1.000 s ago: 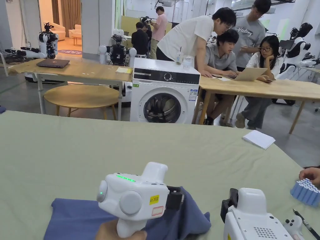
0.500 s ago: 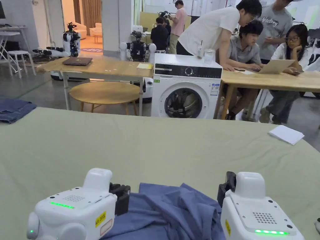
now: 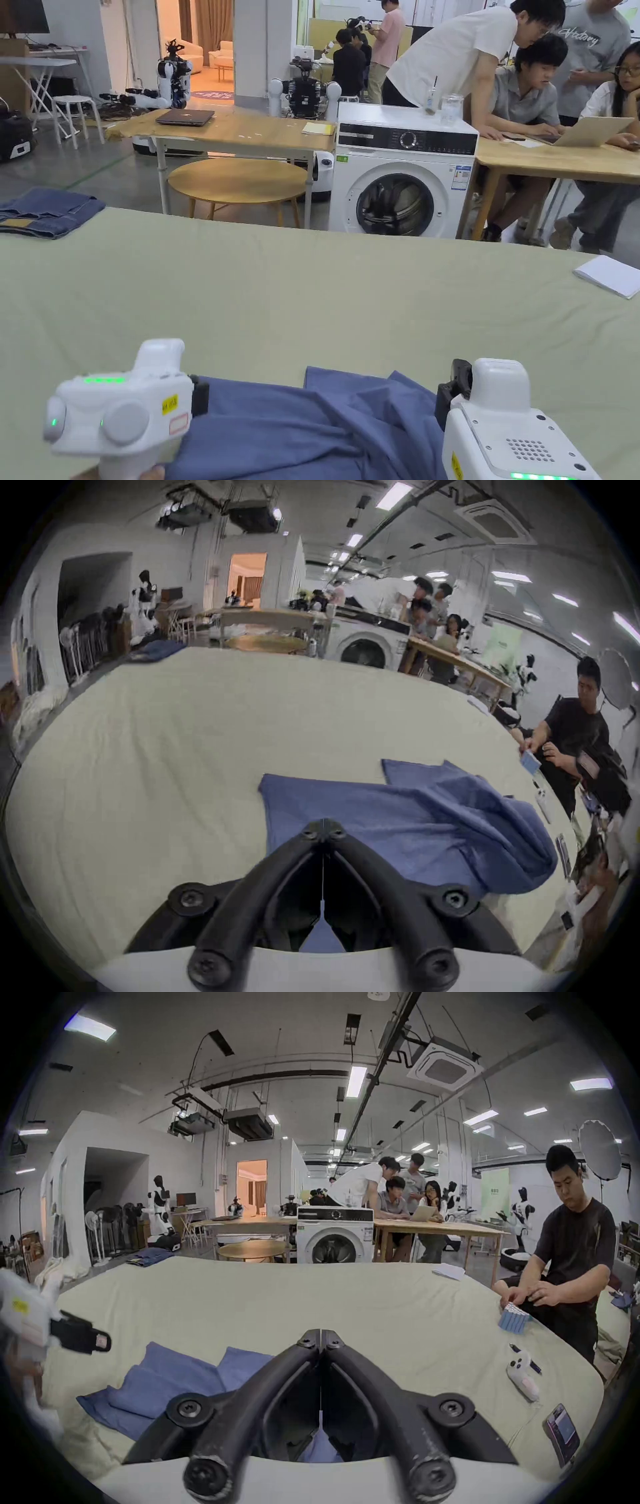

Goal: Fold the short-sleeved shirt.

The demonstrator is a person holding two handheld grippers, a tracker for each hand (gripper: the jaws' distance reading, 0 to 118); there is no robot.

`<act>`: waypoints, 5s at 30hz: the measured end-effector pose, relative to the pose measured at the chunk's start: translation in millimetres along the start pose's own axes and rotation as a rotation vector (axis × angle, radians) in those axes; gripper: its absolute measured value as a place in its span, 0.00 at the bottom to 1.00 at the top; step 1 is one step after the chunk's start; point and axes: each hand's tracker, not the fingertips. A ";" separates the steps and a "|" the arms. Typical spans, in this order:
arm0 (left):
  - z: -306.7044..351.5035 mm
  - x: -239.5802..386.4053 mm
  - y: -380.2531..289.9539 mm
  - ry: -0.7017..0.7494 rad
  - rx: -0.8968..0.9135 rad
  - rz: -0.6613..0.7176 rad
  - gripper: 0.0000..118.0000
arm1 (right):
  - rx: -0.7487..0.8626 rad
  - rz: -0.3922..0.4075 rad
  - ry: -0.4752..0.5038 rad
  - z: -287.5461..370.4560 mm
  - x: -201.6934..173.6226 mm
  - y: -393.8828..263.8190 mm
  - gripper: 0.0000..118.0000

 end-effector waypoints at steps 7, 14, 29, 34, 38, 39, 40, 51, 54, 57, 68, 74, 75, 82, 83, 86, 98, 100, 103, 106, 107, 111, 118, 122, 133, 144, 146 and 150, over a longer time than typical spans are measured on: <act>-89.4 -41.7 62.2 -0.004 -0.228 0.066 0.28 | -0.021 0.004 -0.012 -7.7 9.6 -2.4 0.00; -157.4 -44.0 56.3 0.048 -0.449 0.072 0.52 | -0.068 0.024 -0.060 -13.6 30.2 -13.6 0.00; -108.8 -7.1 29.6 0.028 -0.253 -0.080 0.01 | -0.361 -0.009 -0.107 -58.5 115.6 -13.6 0.00; -62.9 -6.4 14.3 -0.005 -0.184 -0.074 0.01 | -0.532 -0.044 -0.032 -108.6 125.3 -20.8 0.45; -41.8 -5.8 6.4 -0.016 -0.164 -0.072 0.01 | -0.685 -0.085 -0.011 -148.0 123.7 -42.8 0.48; -37.8 -6.6 4.2 -0.016 -0.161 -0.065 0.01 | -0.720 -0.091 -0.006 -154.9 122.4 -49.2 0.48; -38.5 -7.2 5.9 -0.019 -0.161 -0.052 0.01 | -0.760 -0.093 -0.004 -161.4 120.6 -55.8 0.48; -14.7 -10.0 6.8 -0.031 -0.122 -0.070 0.01 | -0.646 -0.125 0.027 -134.5 121.2 -48.5 0.00; -2.0 -15.8 21.1 -0.026 -0.079 -0.082 0.01 | -0.508 -0.078 0.032 -112.8 119.7 -18.7 0.00; 15.4 -25.9 39.7 -0.020 -0.036 -0.063 0.01 | -0.406 -0.060 0.018 -94.5 119.5 14.6 0.00; 106.8 -87.9 116.2 0.100 0.157 -0.041 0.01 | -0.144 -0.021 -0.053 -50.0 123.8 132.4 0.00; 130.5 -121.9 164.6 0.184 0.206 0.004 0.01 | -0.101 -0.020 -0.105 -58.1 124.8 181.5 0.00; 133.8 -127.4 173.5 0.198 0.202 0.004 0.01 | -0.100 -0.019 -0.116 -59.2 122.4 189.5 0.00; 139.9 -125.9 214.8 0.270 0.195 -0.070 0.01 | -0.078 -0.022 -0.130 -79.3 118.7 227.4 0.00; 139.0 -129.8 225.1 0.260 0.210 -0.060 0.01 | -0.060 -0.002 -0.137 -81.8 115.0 232.6 0.00; 144.5 -125.4 249.1 0.247 0.262 -0.065 0.01 | -0.047 0.006 -0.133 -90.6 112.2 252.8 0.00; 154.5 -115.2 274.2 0.237 0.334 -0.084 0.01 | 0.006 -0.005 -0.156 -96.2 115.8 269.1 0.00; 144.3 -120.9 262.0 0.238 0.323 -0.084 0.01 | 0.003 0.002 -0.154 -91.8 114.4 256.2 0.00; 131.9 -126.5 228.7 0.234 0.296 -0.085 0.01 | -0.017 0.023 -0.156 -84.0 112.0 228.3 0.00; 123.1 -130.7 186.5 0.220 0.265 -0.068 0.01 | -0.061 0.069 -0.159 -70.0 110.4 191.8 0.00; 121.6 -132.7 169.1 0.219 0.249 -0.067 0.01 | -0.064 0.073 -0.162 -65.8 112.2 177.9 0.00; 124.0 -134.8 105.1 0.213 0.213 -0.068 0.01 | -0.127 0.070 -0.164 -44.9 122.5 130.1 0.00; 127.4 -142.8 -4.6 0.216 0.134 -0.017 0.01 | -0.236 0.085 -0.162 3.0 129.1 42.2 0.00; 121.0 -139.2 -59.3 0.257 0.058 -0.041 0.01 | -0.298 0.077 -0.165 21.7 130.1 -7.0 0.00; 117.5 -143.9 -118.0 0.266 -0.011 0.020 0.01 | -0.347 0.075 -0.204 46.2 123.5 -61.6 0.02; 148.6 -113.1 -113.9 0.271 0.086 -0.047 0.33 | -0.162 0.065 -0.163 66.7 71.4 -41.8 0.42; 146.6 -96.9 -109.0 0.236 0.116 -0.050 0.33 | -0.127 0.036 -0.117 65.6 52.5 -34.3 0.42; 132.0 -63.7 -97.8 0.182 0.209 -0.090 0.33 | -0.069 0.007 -0.060 61.7 12.4 -22.5 0.41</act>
